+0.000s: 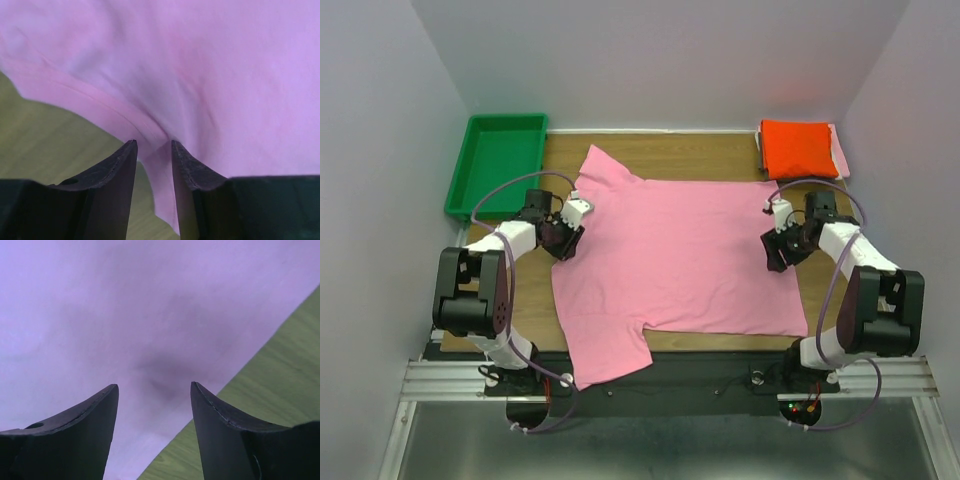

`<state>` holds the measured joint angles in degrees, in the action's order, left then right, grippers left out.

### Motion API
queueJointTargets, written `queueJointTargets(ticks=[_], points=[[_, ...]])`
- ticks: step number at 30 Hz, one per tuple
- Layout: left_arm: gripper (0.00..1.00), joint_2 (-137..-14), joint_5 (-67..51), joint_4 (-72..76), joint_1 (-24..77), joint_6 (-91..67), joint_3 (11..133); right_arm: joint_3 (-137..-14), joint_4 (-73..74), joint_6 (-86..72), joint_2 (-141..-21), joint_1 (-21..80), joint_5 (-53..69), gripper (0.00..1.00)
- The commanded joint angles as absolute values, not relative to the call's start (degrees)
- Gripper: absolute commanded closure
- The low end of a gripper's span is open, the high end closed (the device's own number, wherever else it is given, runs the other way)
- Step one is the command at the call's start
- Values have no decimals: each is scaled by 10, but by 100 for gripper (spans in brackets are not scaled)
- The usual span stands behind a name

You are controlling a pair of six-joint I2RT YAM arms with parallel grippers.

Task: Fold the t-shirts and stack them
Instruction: Flatten the tshirt out

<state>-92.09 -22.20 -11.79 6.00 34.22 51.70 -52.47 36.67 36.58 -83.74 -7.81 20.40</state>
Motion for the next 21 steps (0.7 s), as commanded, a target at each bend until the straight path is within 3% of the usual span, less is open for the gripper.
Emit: queueJointTargets(ticks=[1,11,13,17,21], points=[[57,-884,-192,-121,61,375,476,-504,380,406,-844,-77,191,36],[67,-846,-161,-193,53,439,428,-498,441,425,-826,-77,219,37],[63,-836,-178,-211,50,443,464,-537,445,401,-809,-77,232,34],[45,-863,-228,-229,50,416,583,-678,411,338,-851,-94,259,32],[42,-933,-257,-199,46,372,715,-779,341,269,-953,-120,259,32]])
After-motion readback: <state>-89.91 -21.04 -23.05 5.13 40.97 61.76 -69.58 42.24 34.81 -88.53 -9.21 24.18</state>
